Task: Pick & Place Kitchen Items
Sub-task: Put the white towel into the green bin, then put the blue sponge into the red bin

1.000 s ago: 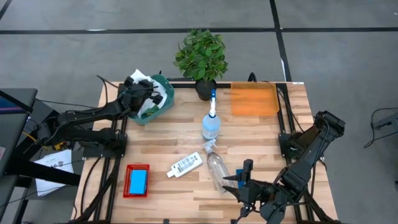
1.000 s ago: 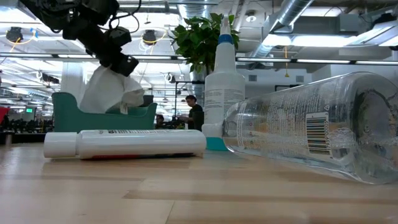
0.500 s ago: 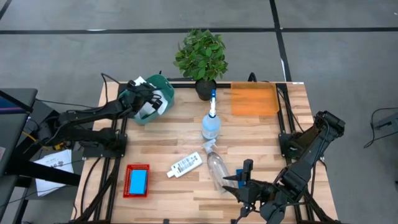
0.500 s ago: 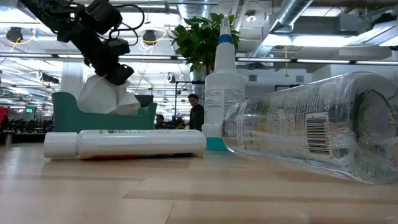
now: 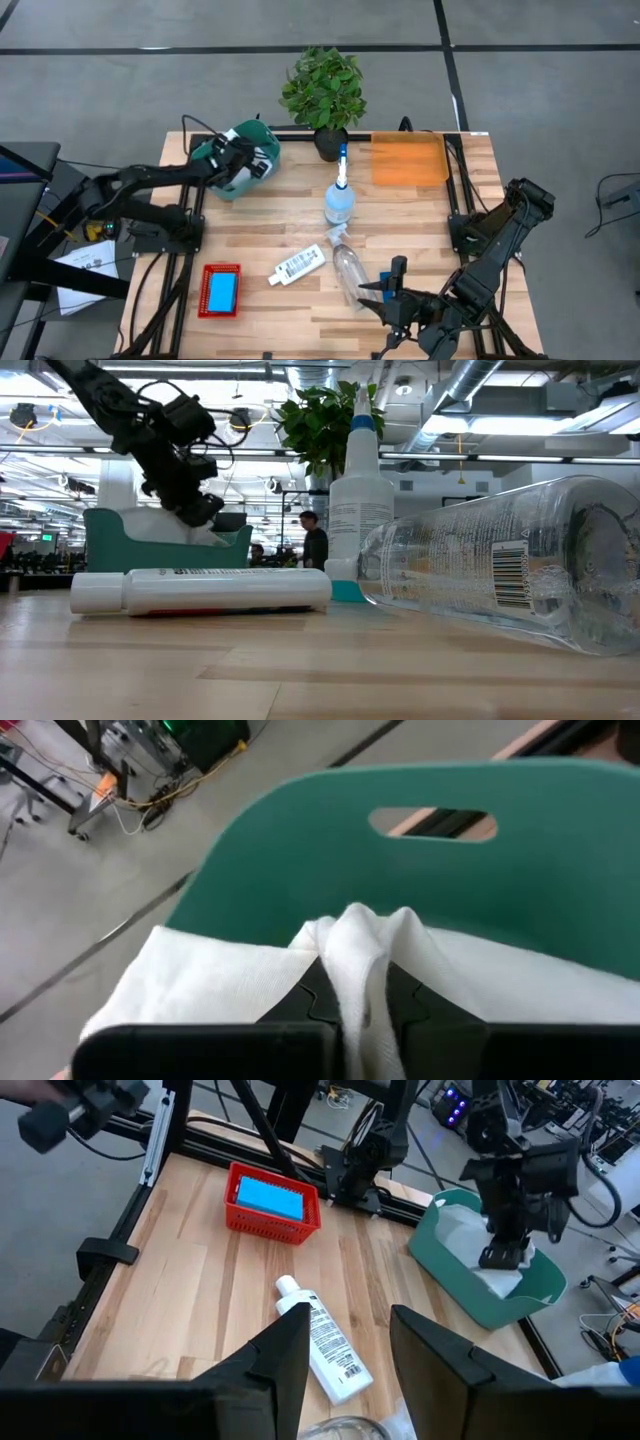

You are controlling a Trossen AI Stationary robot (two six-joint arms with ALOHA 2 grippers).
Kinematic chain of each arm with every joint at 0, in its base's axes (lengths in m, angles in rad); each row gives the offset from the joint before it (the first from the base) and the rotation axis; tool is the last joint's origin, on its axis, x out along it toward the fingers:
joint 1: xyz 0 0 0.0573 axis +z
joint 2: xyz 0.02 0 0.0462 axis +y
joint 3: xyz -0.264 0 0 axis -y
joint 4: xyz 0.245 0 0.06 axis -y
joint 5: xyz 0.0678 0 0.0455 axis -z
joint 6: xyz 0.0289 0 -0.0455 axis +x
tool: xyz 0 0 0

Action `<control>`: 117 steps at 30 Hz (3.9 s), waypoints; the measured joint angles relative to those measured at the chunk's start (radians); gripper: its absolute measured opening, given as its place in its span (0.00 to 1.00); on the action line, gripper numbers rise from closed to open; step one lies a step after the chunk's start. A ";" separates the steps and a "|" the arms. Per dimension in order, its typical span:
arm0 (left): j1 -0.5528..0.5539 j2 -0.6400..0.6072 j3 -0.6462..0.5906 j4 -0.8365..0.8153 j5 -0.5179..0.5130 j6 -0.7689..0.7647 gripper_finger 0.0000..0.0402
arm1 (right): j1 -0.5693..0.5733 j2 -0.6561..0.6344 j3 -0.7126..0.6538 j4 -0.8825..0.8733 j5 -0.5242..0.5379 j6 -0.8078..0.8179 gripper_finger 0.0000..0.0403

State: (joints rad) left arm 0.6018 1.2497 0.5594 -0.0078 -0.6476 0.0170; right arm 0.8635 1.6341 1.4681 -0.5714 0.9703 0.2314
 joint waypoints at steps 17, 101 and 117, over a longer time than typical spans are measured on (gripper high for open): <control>0.001 0.132 0.000 0.033 0.015 -0.053 0.03 | 0.000 0.000 0.000 -0.002 0.000 0.002 0.33; 0.023 0.047 0.000 -0.001 0.077 -0.191 0.06 | 0.000 0.000 0.000 -0.004 -0.004 0.016 0.33; -0.109 -0.262 0.000 -0.118 0.243 -0.210 0.23 | 0.000 0.000 0.000 -0.004 0.001 0.015 0.33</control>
State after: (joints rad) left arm 0.4930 0.9882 0.5591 -0.1256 -0.4049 -0.1928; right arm 0.8631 1.6341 1.4681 -0.5758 0.9713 0.2466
